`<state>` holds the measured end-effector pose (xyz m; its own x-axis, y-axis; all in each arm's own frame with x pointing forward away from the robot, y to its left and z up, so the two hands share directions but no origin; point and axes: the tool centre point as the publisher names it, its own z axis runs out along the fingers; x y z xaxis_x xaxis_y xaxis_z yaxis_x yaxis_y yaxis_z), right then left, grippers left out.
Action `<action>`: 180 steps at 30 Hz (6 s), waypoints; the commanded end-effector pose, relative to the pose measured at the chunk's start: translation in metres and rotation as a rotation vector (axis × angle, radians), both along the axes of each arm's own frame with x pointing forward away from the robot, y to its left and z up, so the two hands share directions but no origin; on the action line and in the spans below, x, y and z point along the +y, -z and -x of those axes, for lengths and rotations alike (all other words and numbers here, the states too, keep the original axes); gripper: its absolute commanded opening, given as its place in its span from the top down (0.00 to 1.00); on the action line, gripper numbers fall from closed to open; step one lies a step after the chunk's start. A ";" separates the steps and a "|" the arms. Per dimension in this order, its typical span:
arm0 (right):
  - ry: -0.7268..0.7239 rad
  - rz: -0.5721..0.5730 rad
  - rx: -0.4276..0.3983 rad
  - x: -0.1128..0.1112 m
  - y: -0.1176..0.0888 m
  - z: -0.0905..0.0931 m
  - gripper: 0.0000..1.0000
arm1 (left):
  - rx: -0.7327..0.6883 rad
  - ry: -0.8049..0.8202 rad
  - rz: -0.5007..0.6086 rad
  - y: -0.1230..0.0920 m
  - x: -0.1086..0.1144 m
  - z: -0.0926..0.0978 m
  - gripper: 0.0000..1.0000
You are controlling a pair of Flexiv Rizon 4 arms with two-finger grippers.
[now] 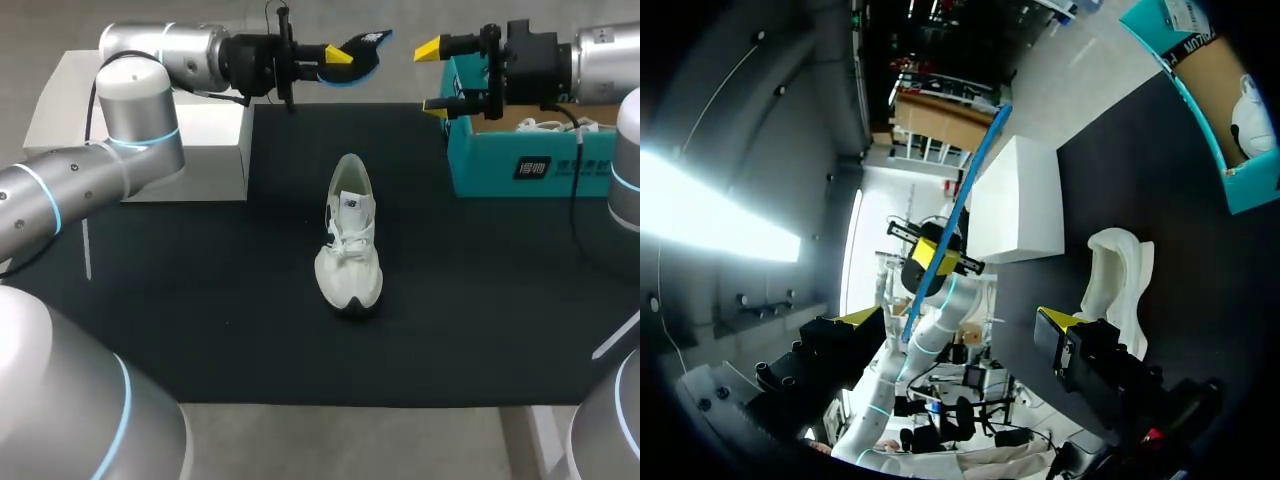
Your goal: Take the shoe out of the shoebox, open the shoe tongue, remove and reinsert the insole, then place the shoe into the shoebox
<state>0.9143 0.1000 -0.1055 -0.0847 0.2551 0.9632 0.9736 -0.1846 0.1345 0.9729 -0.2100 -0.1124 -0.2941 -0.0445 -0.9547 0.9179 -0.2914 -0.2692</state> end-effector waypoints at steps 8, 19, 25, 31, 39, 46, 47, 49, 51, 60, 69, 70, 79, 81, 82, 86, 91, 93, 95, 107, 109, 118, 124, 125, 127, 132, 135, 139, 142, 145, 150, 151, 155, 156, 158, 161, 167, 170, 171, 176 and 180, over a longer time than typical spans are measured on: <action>0.034 -0.015 -0.066 0.007 -0.019 -0.010 0.00 | -0.707 -0.161 0.112 0.012 -0.010 0.000 1.00; -0.029 -0.002 -0.040 0.027 -0.004 -0.018 0.25 | -0.586 -0.201 0.131 0.001 -0.023 0.001 1.00; -0.028 0.003 -0.033 0.025 -0.002 -0.019 0.46 | -0.497 -0.191 0.132 -0.006 -0.021 0.004 1.00; -0.042 0.011 -0.034 0.028 -0.001 -0.023 0.51 | -0.471 -0.185 0.131 -0.011 -0.023 0.005 1.00; -0.063 0.003 -0.039 0.042 -0.001 -0.031 0.53 | -0.472 -0.181 0.130 -0.007 -0.029 0.004 1.00; -0.066 -0.002 -0.042 0.045 0.002 -0.033 0.65 | -0.458 -0.190 0.143 -0.008 -0.033 0.004 1.00; -0.067 -0.004 -0.042 0.045 0.002 -0.033 0.65 | -0.458 -0.193 0.144 -0.008 -0.033 0.003 1.00; -0.070 -0.005 -0.042 0.046 0.002 -0.034 0.66 | -0.457 -0.199 0.148 -0.008 -0.034 0.002 1.00; -0.072 -0.005 -0.042 0.047 0.002 -0.034 0.68 | -0.456 -0.201 0.148 -0.009 -0.034 0.001 1.00; -0.076 -0.012 -0.040 0.048 0.004 -0.033 1.00 | -0.442 -0.198 0.160 -0.009 -0.036 -0.001 1.00; -0.075 -0.011 -0.056 0.046 0.006 -0.032 1.00 | -0.418 -0.196 0.166 -0.008 -0.034 -0.003 0.00; -0.073 -0.010 -0.059 0.045 0.005 -0.032 1.00 | -0.419 -0.199 0.163 -0.007 -0.032 -0.005 0.00; -0.026 0.037 -0.128 0.036 0.000 -0.034 1.00 | -0.403 -0.226 0.109 -0.004 -0.003 -0.021 0.00; 0.003 0.117 -0.155 0.033 -0.002 -0.035 1.00 | -0.385 -0.238 0.097 -0.003 0.007 -0.024 0.00; 0.016 0.124 -0.181 0.032 -0.004 -0.035 1.00 | -0.384 -0.239 0.080 -0.001 0.012 -0.026 0.00; 0.040 0.163 -0.307 0.028 -0.011 -0.036 1.00 | -0.378 -0.241 0.022 0.003 0.035 -0.030 0.00; 0.026 0.203 -0.414 0.031 -0.017 -0.039 1.00 | -0.375 -0.235 -0.053 0.012 0.067 -0.039 0.00; 0.014 0.195 -0.445 0.033 -0.018 -0.040 1.00 | -0.383 -0.242 -0.084 0.014 0.078 -0.043 0.00; -0.002 0.182 -0.466 0.036 -0.019 -0.042 1.00 | -0.393 -0.256 -0.112 0.015 0.087 -0.047 0.00; -0.052 0.187 -0.485 0.048 -0.019 -0.048 1.00 | -0.385 -0.305 -0.180 0.021 0.117 -0.060 0.00; -0.039 0.163 -0.474 0.048 -0.019 -0.047 1.00 | -0.385 -0.305 -0.180 0.021 0.117 -0.060 0.00; -0.039 0.163 -0.474 0.048 -0.019 -0.047 1.00 | -0.385 -0.305 -0.180 0.021 0.117 -0.060 0.00; -0.043 0.166 -0.490 0.050 -0.010 -0.047 1.00 | -0.385 -0.305 -0.180 0.021 0.117 -0.060 0.00; -0.034 0.157 -0.528 0.054 -0.002 -0.046 1.00 | -0.385 -0.305 -0.180 0.021 0.117 -0.060 0.00; -0.011 0.153 -0.583 0.060 0.014 -0.044 1.00 | -0.385 -0.305 -0.180 0.021 0.117 -0.060 0.00; 0.038 0.153 -0.674 0.069 0.037 -0.042 1.00 | -0.385 -0.305 -0.180 0.021 0.117 -0.060 0.00; 0.051 0.144 -0.680 0.071 0.047 -0.042 1.00 | -0.385 -0.305 -0.180 0.021 0.117 -0.060 0.00; 0.043 0.142 -0.659 0.070 0.059 -0.042 1.00 | -0.385 -0.305 -0.180 0.021 0.117 -0.060 0.00; 0.042 0.139 -0.652 0.067 0.067 -0.043 1.00 | -0.385 -0.305 -0.180 0.021 0.117 -0.060 0.00; 0.047 0.145 -0.652 0.064 0.072 -0.043 1.00 | -0.385 -0.305 -0.180 0.021 0.117 -0.060 0.00; 0.047 0.145 -0.652 0.064 0.072 -0.043 1.00 | -0.385 -0.305 -0.180 0.021 0.117 -0.060 0.00; 0.047 0.145 -0.652 0.064 0.072 -0.043 1.00 | -0.385 -0.305 -0.180 0.021 0.117 -0.060 0.00; 0.047 0.145 -0.652 0.064 0.072 -0.043 1.00 | -0.385 -0.305 -0.180 0.021 0.117 -0.060 0.00; 0.047 0.145 -0.652 0.064 0.072 -0.043 1.00 | -0.385 -0.305 -0.180 0.021 0.117 -0.060 0.00; 0.047 0.145 -0.652 0.064 0.072 -0.043 1.00 | -0.385 -0.305 -0.180 0.021 0.117 -0.060 0.00; 0.047 0.145 -0.652 0.064 0.072 -0.043 1.00 | -0.385 -0.305 -0.180 0.021 0.117 -0.060 0.00; 0.047 0.145 -0.652 0.064 0.072 -0.043 1.00 | -0.385 -0.305 -0.180 0.021 0.117 -0.060 0.00; 0.042 0.147 -0.652 0.062 0.082 -0.048 1.00 | -0.385 -0.305 -0.180 0.021 0.117 -0.060 0.00; 0.033 0.136 -0.656 0.062 0.085 -0.049 1.00 | -0.385 -0.305 -0.180 0.021 0.117 -0.060 0.00; -0.009 0.137 -0.650 0.067 0.104 -0.056 1.00 | -0.385 -0.305 -0.180 0.021 0.117 -0.060 0.00; -0.027 0.119 -0.626 0.066 0.122 -0.060 1.00 | -0.385 -0.305 -0.180 0.021 0.117 -0.060 0.00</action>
